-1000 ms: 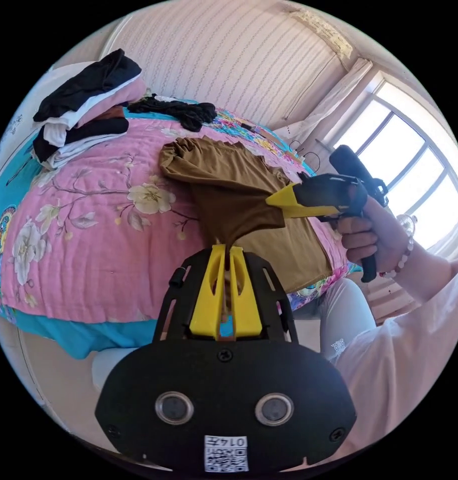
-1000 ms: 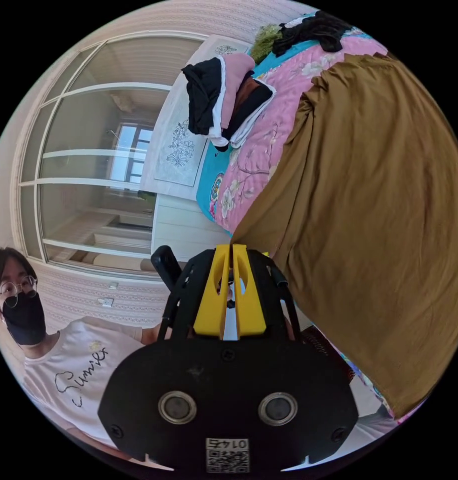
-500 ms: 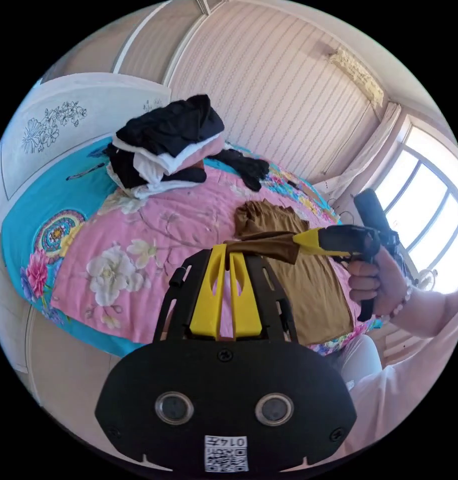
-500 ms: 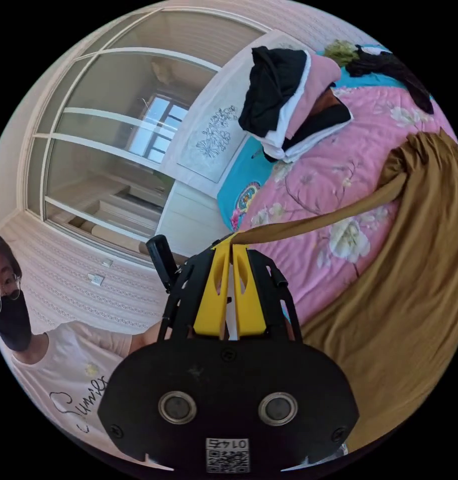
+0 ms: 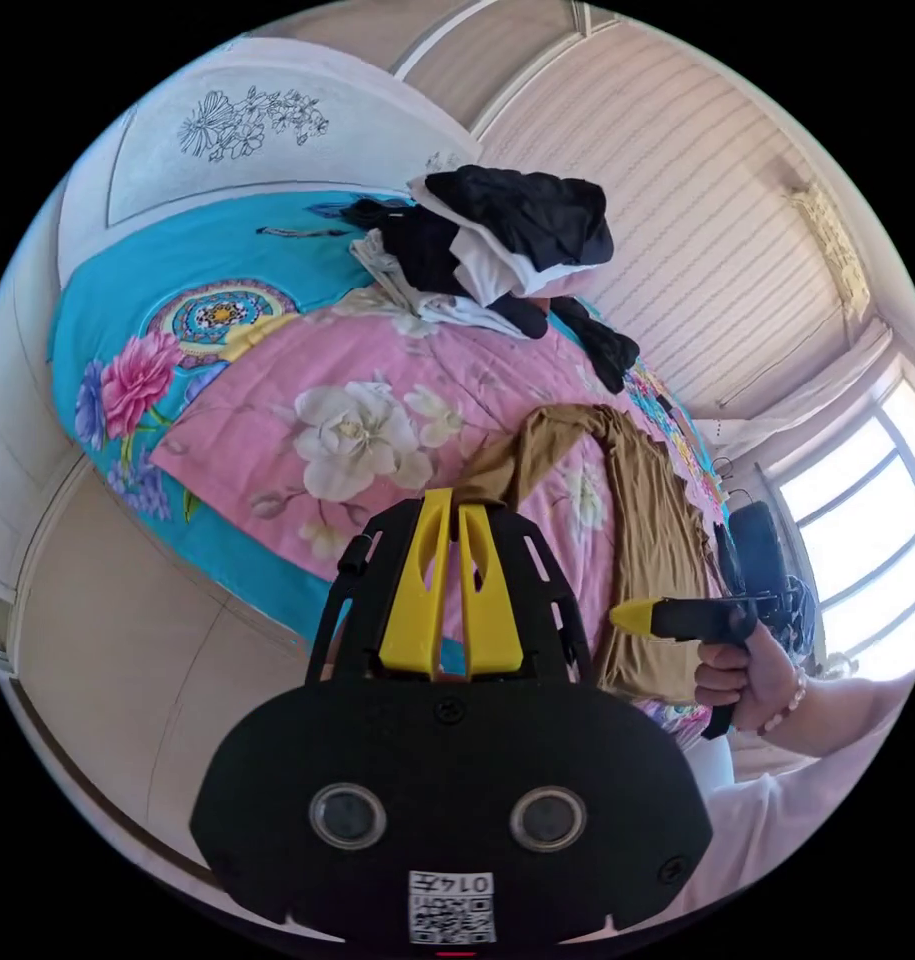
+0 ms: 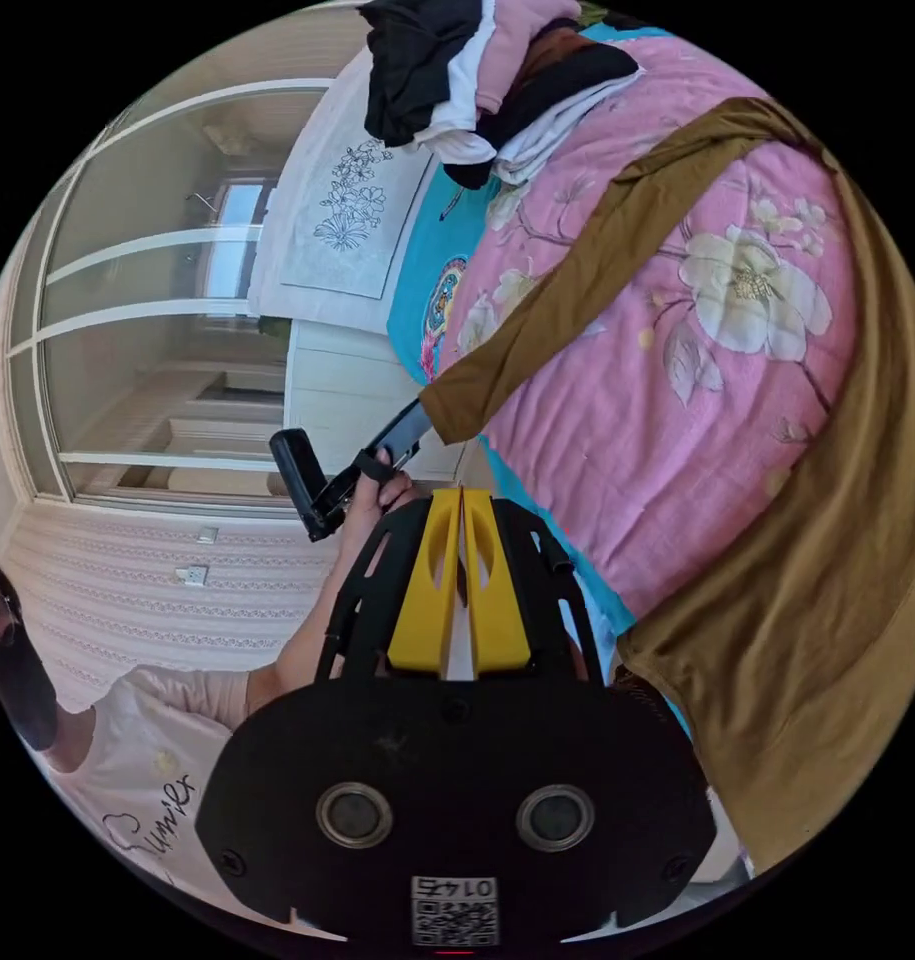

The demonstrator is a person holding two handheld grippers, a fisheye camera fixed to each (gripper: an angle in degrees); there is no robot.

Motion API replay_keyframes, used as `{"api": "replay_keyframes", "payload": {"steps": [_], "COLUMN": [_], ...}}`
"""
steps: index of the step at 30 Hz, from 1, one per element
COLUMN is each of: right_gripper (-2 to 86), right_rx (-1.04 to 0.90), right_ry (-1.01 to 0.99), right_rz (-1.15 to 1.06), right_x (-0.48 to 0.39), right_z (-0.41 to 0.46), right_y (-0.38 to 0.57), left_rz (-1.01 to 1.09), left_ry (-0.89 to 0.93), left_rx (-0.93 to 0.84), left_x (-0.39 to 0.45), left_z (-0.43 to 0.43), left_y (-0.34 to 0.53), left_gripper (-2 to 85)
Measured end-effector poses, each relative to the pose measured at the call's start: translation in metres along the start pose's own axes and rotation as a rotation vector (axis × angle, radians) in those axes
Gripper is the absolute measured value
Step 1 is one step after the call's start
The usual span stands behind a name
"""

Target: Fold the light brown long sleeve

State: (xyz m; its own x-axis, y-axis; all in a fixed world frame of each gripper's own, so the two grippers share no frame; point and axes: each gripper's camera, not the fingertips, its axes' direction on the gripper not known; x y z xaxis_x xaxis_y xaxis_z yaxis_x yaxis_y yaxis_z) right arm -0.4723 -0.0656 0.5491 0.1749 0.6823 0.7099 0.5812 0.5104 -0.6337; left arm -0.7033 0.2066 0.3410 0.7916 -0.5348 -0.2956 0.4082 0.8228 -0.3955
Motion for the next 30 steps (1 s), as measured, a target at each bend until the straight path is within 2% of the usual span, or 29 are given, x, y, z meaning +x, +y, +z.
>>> {"api": "replay_keyframes", "payload": {"steps": [2,11,13,19,23,25,26,28,30], "right_gripper": [0.2,5.8,6.4,7.4,4.5,1.7,0.9,0.3,0.0], "right_rx": [-0.011,0.018,0.022,0.13,0.125,0.107,0.11,0.15,0.194], "right_ry": [0.116,0.355,0.363,0.587,0.545,0.551,0.51,0.39,0.351], "right_rz": [-0.03,-0.02,-0.006,0.048,0.164,0.138,0.134,0.073,0.029], "right_x": [-0.008,-0.036,-0.041,-0.05,-0.034,-0.034,-0.034,-0.038,-0.041], "right_z": [-0.006,0.003,0.007,0.008,0.003,-0.002,-0.009,-0.027,-0.047], "right_y": [-0.013,-0.104,-0.123,-0.171,-0.189,-0.189,-0.185,-0.171,-0.152], "left_rz": [0.021,0.017,-0.02,-0.204,-0.234,-0.228,-0.208,-0.149,-0.127], "left_ry": [0.024,0.104,0.13,0.151,0.186,0.23,0.19,0.139,0.151], "left_rx": [-0.006,-0.14,-0.115,0.001,-0.004,-0.069,-0.087,-0.079,-0.055], "left_x": [-0.007,-0.039,-0.051,-0.089,-0.09,-0.088,-0.085,-0.081,-0.081], "left_z": [-0.004,-0.007,-0.019,-0.042,-0.028,-0.017,-0.014,-0.018,-0.025], "left_y": [-0.005,-0.019,-0.017,-0.02,-0.041,-0.049,-0.053,-0.057,-0.059], "left_gripper": [-1.0,0.0,0.3,2.7,5.0,4.3,2.7,0.0,-0.6]}}
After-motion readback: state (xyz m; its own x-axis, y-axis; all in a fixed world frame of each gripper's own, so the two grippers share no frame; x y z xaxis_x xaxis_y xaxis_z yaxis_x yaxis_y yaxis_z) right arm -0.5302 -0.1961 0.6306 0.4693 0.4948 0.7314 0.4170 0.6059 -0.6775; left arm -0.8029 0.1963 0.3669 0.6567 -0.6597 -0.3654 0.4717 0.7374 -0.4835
